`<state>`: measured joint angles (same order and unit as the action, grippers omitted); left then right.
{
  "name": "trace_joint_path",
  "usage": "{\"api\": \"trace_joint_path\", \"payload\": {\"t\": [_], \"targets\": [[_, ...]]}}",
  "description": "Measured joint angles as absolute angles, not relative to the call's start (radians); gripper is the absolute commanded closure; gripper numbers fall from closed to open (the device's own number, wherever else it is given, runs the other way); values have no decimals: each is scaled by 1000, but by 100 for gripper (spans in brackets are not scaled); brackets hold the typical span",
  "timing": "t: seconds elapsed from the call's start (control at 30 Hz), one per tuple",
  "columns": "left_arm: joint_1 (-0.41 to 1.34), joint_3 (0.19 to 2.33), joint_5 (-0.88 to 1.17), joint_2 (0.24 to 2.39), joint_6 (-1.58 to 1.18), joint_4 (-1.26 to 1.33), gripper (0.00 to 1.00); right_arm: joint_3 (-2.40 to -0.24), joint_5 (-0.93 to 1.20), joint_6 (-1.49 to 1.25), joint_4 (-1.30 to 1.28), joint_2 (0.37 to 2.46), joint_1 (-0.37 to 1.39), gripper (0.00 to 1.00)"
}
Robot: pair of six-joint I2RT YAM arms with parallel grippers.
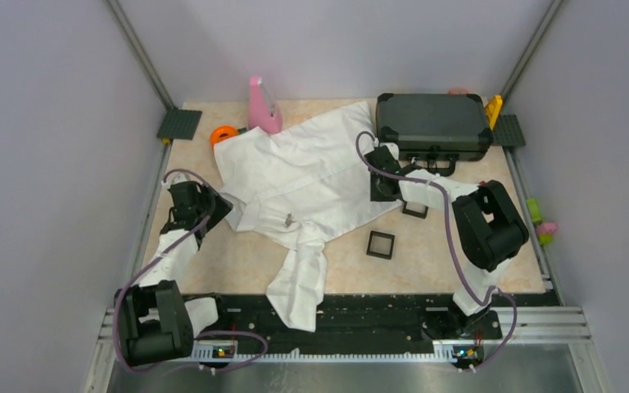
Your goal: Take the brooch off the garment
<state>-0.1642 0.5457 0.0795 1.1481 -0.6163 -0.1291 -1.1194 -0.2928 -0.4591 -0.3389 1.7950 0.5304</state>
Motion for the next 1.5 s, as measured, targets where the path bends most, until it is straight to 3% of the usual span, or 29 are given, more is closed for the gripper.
{"api": "trace_joint_path", "payload": {"t": [0.03,0.13,0.3,0.5,0.77,1.2,1.3,1.4,1.5], "targets": [[-163,546,84,1140,-609,-130,29,-1119,-294,-455,-342,1786,535,60],[-149,557,88,1106,-599,-151,27,-1119,-294,-416,-349,1747,553,56],[-14,590,62,992,-535,-199,35,-1120,-191,-352,-327,1668,630,57],[197,593,120,945,-489,-188,35,-1135,83,-352,-241,1645,692,61],[208,487,134,928,-476,-139,35,-1305,265,-464,-128,1837,797,63],[208,366,-30,686,-471,-74,36,-1419,192,-592,-149,2050,870,66],[208,335,-48,635,-469,-51,37,-1430,187,-611,-145,2077,871,71],[208,315,-51,603,-466,-36,38,-1439,192,-629,-139,2093,871,90],[208,301,-49,593,-457,-11,41,-1442,206,-651,-127,2101,871,98]]}}
